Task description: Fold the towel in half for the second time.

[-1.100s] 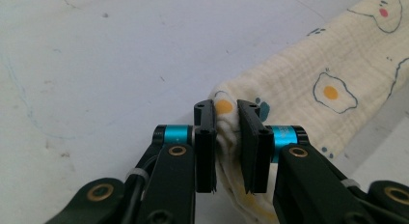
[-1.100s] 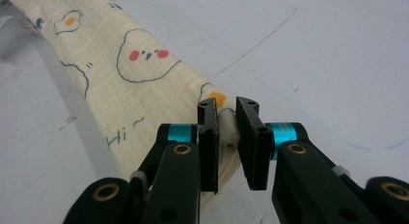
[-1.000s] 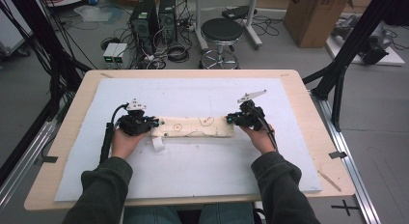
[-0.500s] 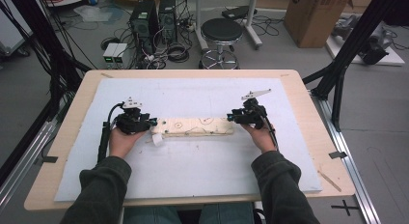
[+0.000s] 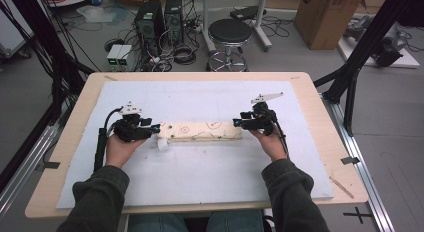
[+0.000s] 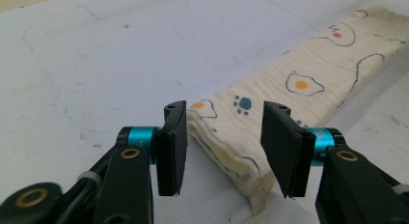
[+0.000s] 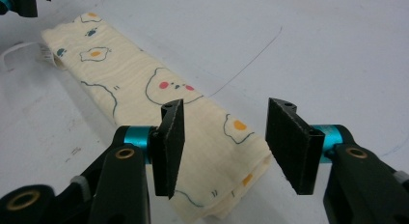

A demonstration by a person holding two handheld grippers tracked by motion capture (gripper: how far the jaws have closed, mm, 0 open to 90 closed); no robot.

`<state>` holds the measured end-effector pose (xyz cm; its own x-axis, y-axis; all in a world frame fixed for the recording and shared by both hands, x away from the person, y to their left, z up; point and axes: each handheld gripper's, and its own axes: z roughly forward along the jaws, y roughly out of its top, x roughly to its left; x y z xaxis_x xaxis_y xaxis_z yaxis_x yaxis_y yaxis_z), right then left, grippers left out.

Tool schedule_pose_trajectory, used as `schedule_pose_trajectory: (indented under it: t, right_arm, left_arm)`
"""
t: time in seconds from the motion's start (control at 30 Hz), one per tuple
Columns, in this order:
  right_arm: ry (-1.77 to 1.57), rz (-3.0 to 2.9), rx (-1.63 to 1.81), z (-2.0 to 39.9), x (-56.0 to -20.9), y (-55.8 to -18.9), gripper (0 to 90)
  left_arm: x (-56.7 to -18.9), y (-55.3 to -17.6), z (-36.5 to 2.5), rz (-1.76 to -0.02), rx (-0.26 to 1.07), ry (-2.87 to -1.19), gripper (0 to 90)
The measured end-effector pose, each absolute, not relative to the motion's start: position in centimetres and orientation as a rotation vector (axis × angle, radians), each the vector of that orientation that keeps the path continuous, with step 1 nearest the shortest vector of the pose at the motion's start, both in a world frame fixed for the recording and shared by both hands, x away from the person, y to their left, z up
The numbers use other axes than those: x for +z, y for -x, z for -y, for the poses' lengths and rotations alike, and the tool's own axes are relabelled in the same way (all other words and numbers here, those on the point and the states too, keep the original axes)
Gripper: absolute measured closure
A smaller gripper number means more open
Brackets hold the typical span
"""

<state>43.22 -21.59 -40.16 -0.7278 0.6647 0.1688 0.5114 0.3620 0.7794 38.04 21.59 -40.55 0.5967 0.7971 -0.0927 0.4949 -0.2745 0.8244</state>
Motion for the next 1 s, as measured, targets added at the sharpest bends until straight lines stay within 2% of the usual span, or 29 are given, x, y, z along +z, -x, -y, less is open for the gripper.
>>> schedule_pose_trajectory:
  t: [0.53,1.0]
  right_arm:
    - [-1.072,-2.417,1.344,21.9,-39.0,-42.0,31.4]
    - [-1.043,-2.419,1.37,22.4,-38.8,-41.0,27.6]
  left_arm:
    - [-39.9,-36.6,-22.0,-0.993,0.422,-1.934,45.1]
    - [-39.4,-35.5,-21.7,-0.942,0.45,-1.959,40.0]
